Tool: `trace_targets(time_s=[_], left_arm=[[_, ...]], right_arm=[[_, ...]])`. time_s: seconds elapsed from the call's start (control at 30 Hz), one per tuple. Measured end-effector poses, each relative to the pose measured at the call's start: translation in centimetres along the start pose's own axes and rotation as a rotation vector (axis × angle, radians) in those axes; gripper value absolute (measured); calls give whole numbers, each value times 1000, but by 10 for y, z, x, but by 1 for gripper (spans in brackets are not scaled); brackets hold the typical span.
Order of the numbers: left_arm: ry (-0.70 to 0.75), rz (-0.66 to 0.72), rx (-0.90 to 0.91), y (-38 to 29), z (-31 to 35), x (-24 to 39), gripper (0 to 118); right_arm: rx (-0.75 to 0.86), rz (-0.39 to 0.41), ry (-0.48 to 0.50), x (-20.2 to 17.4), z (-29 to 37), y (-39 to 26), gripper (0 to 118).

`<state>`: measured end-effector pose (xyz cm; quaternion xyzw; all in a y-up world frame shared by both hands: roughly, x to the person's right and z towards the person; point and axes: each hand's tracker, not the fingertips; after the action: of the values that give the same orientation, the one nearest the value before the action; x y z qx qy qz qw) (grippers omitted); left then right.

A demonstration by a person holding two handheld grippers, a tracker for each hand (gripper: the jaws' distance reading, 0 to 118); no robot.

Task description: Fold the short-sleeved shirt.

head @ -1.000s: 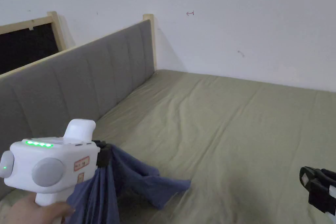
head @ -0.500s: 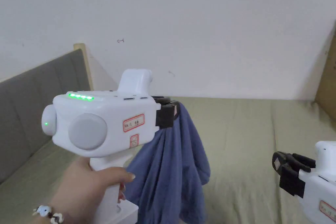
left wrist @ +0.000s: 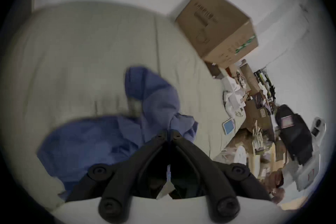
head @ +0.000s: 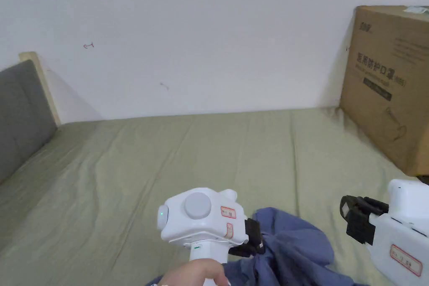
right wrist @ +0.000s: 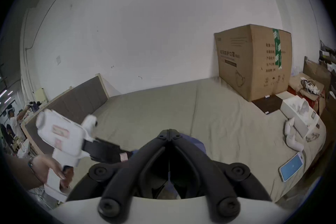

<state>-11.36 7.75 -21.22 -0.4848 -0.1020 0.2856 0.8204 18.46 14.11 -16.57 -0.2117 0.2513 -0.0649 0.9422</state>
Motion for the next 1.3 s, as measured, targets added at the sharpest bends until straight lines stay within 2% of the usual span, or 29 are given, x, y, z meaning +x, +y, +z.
trace_targets(time_s=[0.03, 0.07, 0.1, 0.13, 0.17, 0.2, 0.4, 0.47, 0.5, 0.53, 0.57, 0.6, 0.63, 0.7, 0.8, 0.87, 1.0, 1.1, 1.2, 1.23, 1.27, 1.3], left_arm=[[3, 24, -17, -9, -1, -5, 9], [22, 46, -13, -12, -1, -13, 23], [27, 58, -22, -14, -1, -22, 41], [28, 52, -19, -16, 2, -30, 70], [33, 51, -16, -20, 5, -34, 92], [37, 44, -5, -24, 14, -36, 106], [45, 23, 253, -57, 100, -72, 105], [107, 14, 342, -71, 123, -87, 100], [145, -14, 395, -81, 137, -91, 88], [191, -52, 452, -92, 150, -92, 58], [246, -92, 503, -106, 163, -77, 34], [321, -131, 551, -117, 171, -73, 14], [378, -158, 602, -128, 179, -71, 5], [376, -170, 695, -145, 193, -77, 0], [412, -110, 772, -165, 207, -76, 0], [412, -65, 739, -162, 209, -85, 0], [371, -5, 578, -139, 199, -107, 0], [342, 74, 361, -109, 172, -127, 0], [408, 160, 198, -84, 131, -160, 2], [450, 190, 157, -77, 117, -174, 22], [486, 205, 131, -73, 105, -183, 51], [497, 198, 106, -70, 92, -192, 86]], right_arm=[[-10, -6, -1, 1, -2, -2, 0], [-18, -12, -1, 3, -4, -4, 0], [-25, -16, -1, 3, -5, -5, 0], [-29, -18, -2, 3, -6, -6, 0], [-31, -20, -3, 2, -6, -7, 0], [-34, -23, -3, 2, -7, -7, 0], [-34, -17, 4, -5, -4, -9, 0], [-31, -4, 0, -6, -5, -11, 0], [-26, 1, 0, -7, -4, -13, 0], [-17, 4, 4, -8, -2, -14, 0], [-8, 7, 8, -9, -1, -16, 0], [0, 12, 9, -10, 2, -17, 0], [8, 17, 9, -12, 3, -18, 0], [15, 25, 7, -15, 4, -20, 0], [7, 35, 10, -18, 3, -21, 0], [6, 44, 13, -19, 3, -22, 0], [-2, 64, 20, -21, 0, -21, 0], [-9, 71, 20, -20, -3, -21, 0], [-29, 61, 19, -16, -9, -24, 0], [-37, 59, 17, -15, -11, -25, 0], [-45, 60, 14, -14, -12, -26, 0], [-53, 63, 10, -12, -14, -27, 0]])
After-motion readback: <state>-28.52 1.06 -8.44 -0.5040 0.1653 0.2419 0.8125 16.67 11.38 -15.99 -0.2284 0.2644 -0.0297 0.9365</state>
